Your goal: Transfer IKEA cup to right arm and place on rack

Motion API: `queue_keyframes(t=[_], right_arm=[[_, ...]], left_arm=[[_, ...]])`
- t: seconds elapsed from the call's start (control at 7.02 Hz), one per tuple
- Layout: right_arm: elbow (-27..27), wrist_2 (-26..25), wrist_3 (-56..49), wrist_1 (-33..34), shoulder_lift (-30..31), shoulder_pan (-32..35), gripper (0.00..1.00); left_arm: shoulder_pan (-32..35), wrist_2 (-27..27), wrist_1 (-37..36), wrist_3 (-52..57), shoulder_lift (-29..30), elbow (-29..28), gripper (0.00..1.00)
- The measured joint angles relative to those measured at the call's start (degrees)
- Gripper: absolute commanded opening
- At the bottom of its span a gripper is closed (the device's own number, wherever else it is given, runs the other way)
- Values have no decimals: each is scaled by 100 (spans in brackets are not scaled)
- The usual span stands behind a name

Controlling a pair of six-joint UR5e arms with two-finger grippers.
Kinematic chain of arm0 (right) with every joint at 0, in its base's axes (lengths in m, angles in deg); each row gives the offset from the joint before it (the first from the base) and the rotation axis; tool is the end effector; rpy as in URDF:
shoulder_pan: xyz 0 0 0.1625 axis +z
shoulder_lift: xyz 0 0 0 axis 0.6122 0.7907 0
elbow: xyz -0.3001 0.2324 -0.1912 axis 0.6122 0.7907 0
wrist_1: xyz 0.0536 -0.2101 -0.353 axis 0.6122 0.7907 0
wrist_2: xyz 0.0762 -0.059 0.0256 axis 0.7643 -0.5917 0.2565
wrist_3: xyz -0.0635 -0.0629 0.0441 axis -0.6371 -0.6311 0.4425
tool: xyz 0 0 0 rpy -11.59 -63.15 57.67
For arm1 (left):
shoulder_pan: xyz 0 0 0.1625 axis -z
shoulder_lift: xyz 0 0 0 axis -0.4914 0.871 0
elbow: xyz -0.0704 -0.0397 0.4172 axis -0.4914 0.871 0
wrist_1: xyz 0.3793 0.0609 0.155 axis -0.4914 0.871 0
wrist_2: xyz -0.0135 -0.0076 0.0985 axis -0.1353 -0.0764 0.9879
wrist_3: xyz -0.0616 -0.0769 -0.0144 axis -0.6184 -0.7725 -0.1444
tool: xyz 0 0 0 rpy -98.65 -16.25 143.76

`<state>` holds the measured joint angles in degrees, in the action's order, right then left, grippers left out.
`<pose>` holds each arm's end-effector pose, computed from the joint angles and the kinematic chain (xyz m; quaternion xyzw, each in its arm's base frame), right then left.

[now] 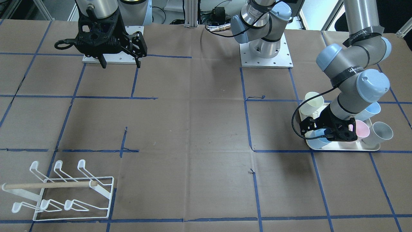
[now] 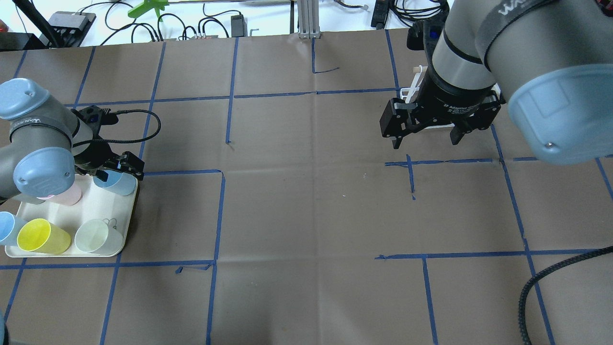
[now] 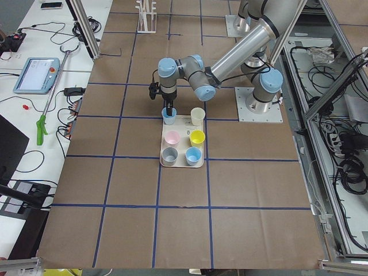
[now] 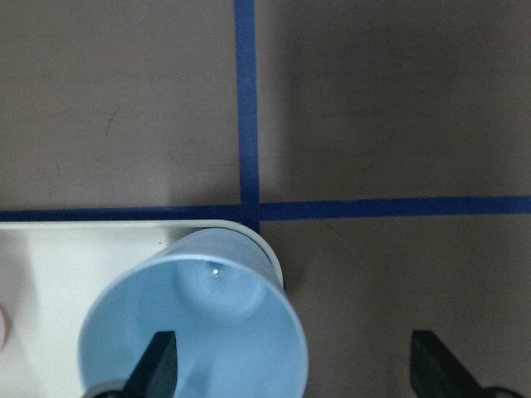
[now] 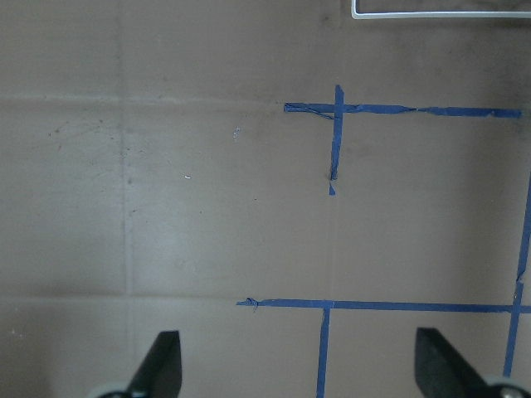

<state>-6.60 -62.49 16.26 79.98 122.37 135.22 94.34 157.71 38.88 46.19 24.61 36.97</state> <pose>0.1913 -0.4305 0.4868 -0.0177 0.9998 -0.0074 0.0032 0.0924 -0.5144 0.2302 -0.0118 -0.9998 -0.0095 0.0108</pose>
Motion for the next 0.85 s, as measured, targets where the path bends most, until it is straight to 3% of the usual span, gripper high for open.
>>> queue_keyframes(t=[0.14, 0.85], right_arm=[[0, 3, 0, 0, 0, -3, 100], [-7, 11, 2, 0, 0, -9, 100]], left_arm=[[-2, 10, 11, 51, -5, -18, 0], [-22, 44, 74, 92, -103, -96, 0]])
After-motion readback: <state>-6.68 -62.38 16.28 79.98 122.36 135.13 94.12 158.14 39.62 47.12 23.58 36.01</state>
